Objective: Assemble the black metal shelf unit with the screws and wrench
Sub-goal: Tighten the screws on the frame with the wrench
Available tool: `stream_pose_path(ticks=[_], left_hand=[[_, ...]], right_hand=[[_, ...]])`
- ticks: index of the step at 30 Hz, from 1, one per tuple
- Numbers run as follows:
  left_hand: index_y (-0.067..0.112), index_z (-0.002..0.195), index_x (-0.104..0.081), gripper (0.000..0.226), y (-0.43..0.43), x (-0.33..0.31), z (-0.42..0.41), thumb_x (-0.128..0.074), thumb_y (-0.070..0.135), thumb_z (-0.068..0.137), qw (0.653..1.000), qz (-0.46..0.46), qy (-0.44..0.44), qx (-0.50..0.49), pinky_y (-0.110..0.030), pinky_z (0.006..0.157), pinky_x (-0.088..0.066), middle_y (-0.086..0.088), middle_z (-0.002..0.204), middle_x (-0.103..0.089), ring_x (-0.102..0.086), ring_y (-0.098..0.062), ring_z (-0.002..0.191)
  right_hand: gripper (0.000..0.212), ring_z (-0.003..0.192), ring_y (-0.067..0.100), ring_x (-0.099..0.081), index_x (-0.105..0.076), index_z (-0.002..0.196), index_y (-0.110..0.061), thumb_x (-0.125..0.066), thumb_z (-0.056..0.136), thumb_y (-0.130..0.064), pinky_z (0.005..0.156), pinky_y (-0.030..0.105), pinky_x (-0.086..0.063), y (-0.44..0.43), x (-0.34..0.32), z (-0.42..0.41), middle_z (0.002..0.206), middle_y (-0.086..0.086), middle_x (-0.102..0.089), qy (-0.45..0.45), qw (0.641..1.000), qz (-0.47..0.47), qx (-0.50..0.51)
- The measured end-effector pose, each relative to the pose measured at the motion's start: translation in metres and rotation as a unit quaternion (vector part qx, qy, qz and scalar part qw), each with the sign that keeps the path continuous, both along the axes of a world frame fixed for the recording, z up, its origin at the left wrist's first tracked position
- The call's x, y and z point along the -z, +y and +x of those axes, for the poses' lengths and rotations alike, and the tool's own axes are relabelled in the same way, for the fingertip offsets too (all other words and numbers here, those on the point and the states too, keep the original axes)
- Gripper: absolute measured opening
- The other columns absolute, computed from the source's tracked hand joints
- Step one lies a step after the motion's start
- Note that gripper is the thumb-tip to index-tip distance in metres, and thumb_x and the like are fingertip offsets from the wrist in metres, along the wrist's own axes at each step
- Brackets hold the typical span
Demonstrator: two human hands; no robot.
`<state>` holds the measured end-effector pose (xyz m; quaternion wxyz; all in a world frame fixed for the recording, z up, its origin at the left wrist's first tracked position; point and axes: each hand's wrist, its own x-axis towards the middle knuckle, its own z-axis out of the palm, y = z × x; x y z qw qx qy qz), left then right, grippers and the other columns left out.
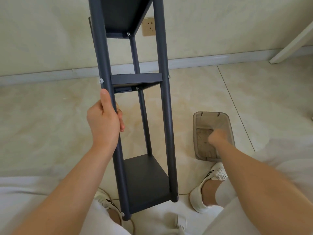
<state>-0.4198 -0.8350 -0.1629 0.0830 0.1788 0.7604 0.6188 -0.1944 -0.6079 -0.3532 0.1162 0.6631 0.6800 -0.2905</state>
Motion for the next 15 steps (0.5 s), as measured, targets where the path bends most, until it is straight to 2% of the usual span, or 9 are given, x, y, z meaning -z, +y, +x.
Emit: stream_pose_path(ticks=[4, 7, 11, 13, 15], left_hand=[[0.031, 0.045, -0.045, 0.065, -0.001, -0.001, 0.0, -0.034, 0.059, 0.103, 1.0, 0.0, -0.004, 0.007, -0.023, 0.036, -0.037, -0.001, 0.047, -0.053, -0.045, -0.015, 0.033], [0.026, 0.049, -0.047, 0.063, -0.003, 0.0, -0.001, -0.037, 0.064, 0.099, 1.0, -0.003, -0.001, 0.017, -0.024, 0.038, -0.039, -0.002, 0.047, -0.053, -0.046, -0.016, 0.034], [0.024, 0.051, -0.044, 0.06, -0.004, 0.002, 0.0, -0.042, 0.067, 0.093, 1.0, 0.0, 0.0, 0.024, -0.023, 0.037, -0.038, -0.001, 0.047, -0.052, -0.045, -0.016, 0.033], [0.015, 0.057, -0.047, 0.064, -0.004, 0.002, 0.002, -0.043, 0.068, 0.092, 1.0, 0.003, -0.001, 0.028, -0.023, 0.037, -0.038, -0.001, 0.047, -0.052, -0.045, -0.015, 0.032], [0.005, 0.062, -0.046, 0.069, -0.003, 0.003, 0.003, -0.044, 0.067, 0.092, 0.999, 0.003, 0.004, 0.036, -0.023, 0.038, -0.039, -0.001, 0.046, -0.051, -0.046, -0.015, 0.033]], right_hand=[[0.017, 0.057, 0.018, -0.048, -0.056, 0.08, -0.002, -0.049, 0.095, -0.003, 0.043, 0.025, -0.033, -0.006, 0.006, -0.001, 0.07, 0.01, -0.053, -0.004, 1.0, -0.026, -0.017], [0.02, 0.057, 0.019, -0.054, -0.065, 0.082, 0.0, -0.052, 0.096, -0.008, 0.044, 0.026, -0.036, -0.011, 0.003, 0.001, 0.077, 0.013, -0.064, -0.009, 0.999, -0.028, -0.038], [0.025, 0.06, 0.022, -0.051, -0.05, 0.068, -0.006, -0.049, 0.093, -0.005, 0.048, 0.027, -0.037, -0.013, -0.025, -0.012, 0.069, 0.009, -0.054, 0.035, 0.997, 0.043, -0.052], [0.025, 0.063, 0.027, -0.053, -0.05, 0.067, -0.006, -0.046, 0.091, -0.006, 0.052, 0.028, -0.038, -0.013, -0.053, -0.033, 0.07, 0.01, -0.055, 0.077, 0.992, 0.077, -0.06], [0.026, 0.059, 0.025, -0.049, -0.047, 0.066, -0.007, -0.046, 0.092, -0.01, 0.052, 0.026, -0.036, -0.015, -0.088, -0.057, 0.069, 0.009, -0.052, 0.128, 0.984, 0.108, -0.061]])
